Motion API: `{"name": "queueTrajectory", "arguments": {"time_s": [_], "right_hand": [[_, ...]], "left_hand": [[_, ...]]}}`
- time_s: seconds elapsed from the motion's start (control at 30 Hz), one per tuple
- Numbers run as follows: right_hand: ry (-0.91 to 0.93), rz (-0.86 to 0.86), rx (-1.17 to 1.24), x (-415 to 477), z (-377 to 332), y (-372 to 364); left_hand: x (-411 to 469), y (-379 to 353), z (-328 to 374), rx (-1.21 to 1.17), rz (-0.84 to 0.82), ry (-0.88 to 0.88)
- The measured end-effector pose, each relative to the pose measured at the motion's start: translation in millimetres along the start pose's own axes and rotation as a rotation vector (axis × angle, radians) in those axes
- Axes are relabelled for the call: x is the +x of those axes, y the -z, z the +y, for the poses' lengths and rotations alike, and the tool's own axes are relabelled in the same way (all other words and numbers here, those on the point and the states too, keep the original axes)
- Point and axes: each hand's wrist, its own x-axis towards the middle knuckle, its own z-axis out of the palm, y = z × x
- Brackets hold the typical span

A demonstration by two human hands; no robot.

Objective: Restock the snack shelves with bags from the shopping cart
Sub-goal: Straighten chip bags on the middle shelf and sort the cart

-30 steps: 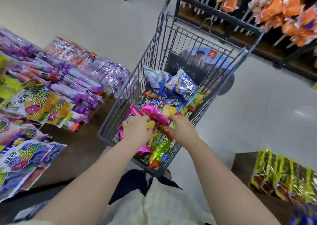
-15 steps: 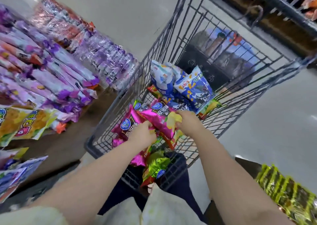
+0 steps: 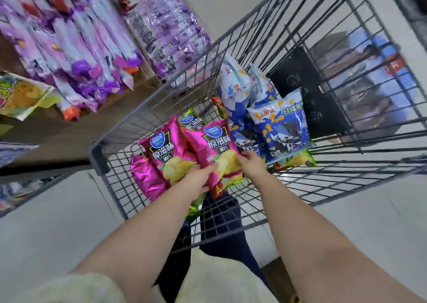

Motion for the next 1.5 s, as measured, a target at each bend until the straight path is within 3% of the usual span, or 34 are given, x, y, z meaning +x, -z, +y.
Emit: {"name": "queueTrajectory", "arguments": {"time_s": [0.1,0.23,0.37,0.6,0.87,1.13,1.33,1.5], "right_hand": [[-0.033,-0.026,0.119,1,2,3],[-0.067,-0.215,0.12,-13,3,13],[0.023,-0.369,0.101,-45,-4,21],[0.205,-0.548,0.101,-113,-62,-44],[0.505,-0.694,-0.053,-231,-117,-213],[0.637,-1.005,-0.211,-381,-99,-449],[0.769,-1.071,-0.249,-484,-74,-587],[0.867,-1.084,-0.23,-560,-97,-667]], "left_hand": [[0,2,-10,-0.007,0.036,-0.034],[-15,16,-20,-0.072,0.007,-0.023],[-47,45,-33,-0.16,-0.051,-0.053],[-111,124,-78,-0.342,0.077,-0.346],[-183,272,-181,-0.718,0.184,-0.595],[-263,471,-352,-0.847,0.41,-0.715],[-317,576,-446,-0.974,0.613,-0.738],[-360,662,-478,-1.049,0.722,-0.835]]}}
